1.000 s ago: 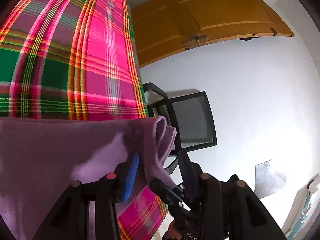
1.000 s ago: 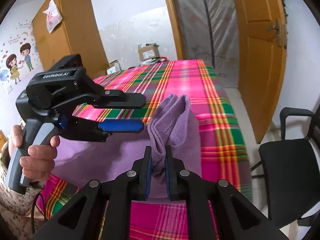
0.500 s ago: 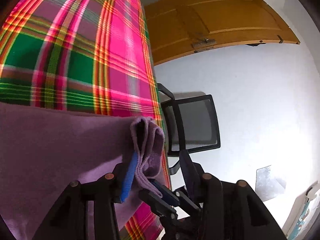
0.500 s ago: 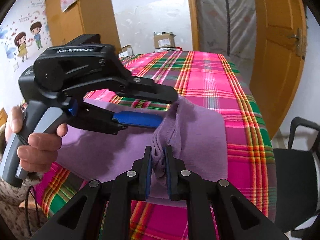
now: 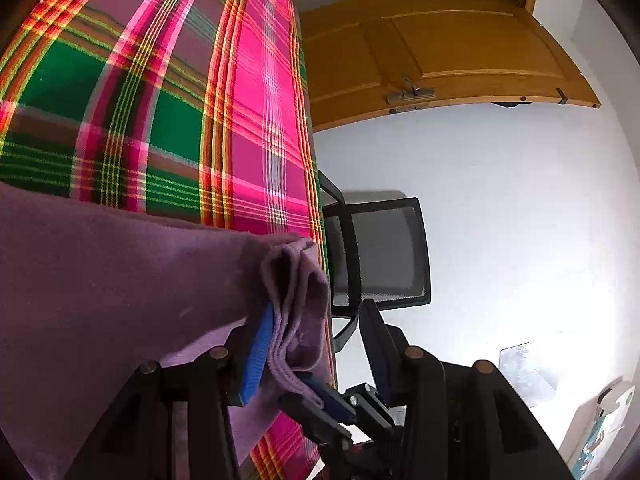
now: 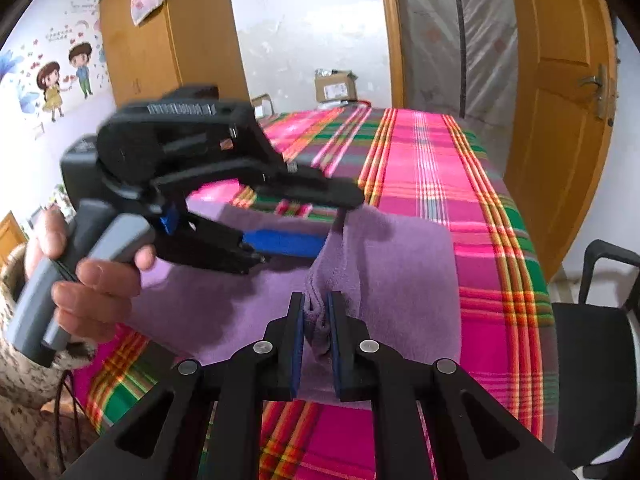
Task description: Fold clothes
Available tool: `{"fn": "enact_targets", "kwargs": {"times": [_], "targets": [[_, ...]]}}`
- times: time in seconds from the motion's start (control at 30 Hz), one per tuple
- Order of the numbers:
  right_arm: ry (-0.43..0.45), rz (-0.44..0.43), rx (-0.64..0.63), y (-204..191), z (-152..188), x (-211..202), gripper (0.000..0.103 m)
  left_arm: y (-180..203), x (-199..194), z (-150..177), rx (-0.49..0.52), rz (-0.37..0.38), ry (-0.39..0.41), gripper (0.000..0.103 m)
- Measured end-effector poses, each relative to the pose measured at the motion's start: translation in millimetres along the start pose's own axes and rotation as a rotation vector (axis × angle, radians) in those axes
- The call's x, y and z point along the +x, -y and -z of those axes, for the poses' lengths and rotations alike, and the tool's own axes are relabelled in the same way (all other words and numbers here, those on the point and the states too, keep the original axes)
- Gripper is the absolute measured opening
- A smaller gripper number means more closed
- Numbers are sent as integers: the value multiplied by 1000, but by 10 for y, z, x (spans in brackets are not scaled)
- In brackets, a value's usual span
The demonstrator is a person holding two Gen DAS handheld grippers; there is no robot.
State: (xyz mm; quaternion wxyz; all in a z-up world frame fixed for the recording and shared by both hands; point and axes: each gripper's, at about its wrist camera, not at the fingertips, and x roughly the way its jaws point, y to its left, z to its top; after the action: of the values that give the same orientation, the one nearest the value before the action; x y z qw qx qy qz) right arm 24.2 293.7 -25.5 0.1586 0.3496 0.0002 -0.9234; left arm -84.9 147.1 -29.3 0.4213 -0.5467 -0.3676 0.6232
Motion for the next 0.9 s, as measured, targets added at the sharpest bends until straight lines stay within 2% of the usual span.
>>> {"fn": "enact_targets", "kwargs": {"times": [0.1,0.27,0.4,0.43,0.53,0.63,0.67,0.8,0.87,0.9], "targets": [[-1,-12,-1,-6,58,-29,12,-46,33,-24,-5,-27,-15,44],[45,-31,-21,-48,31,-125,12,-56,44,-21,-10,-27,-18,44],[24,-32,-4,-43,46,-47,12,-32,46,-27,5,-31,-16,44],[21,-36,7,-31,54,-34,12,-32,49,-26,8,-33,-18,43],[23,-38,9,-28,62,-46,15,-47,44,-20,22,-58,-17,23],[23,-32,-1,-30,65,-72,21,-30,32,1,48,-70,-20,12],[23,-31,-4,-31,68,-81,27,-26,31,5,50,-69,-22,12],[56,13,-60,-123,157,-201,31,-42,0,7,43,-59,-20,12],[77,61,-92,-178,217,-261,47,-37,-7,9,41,-55,-19,12],[82,75,-99,-192,219,-264,47,-34,-8,8,38,-52,-17,12]]}}
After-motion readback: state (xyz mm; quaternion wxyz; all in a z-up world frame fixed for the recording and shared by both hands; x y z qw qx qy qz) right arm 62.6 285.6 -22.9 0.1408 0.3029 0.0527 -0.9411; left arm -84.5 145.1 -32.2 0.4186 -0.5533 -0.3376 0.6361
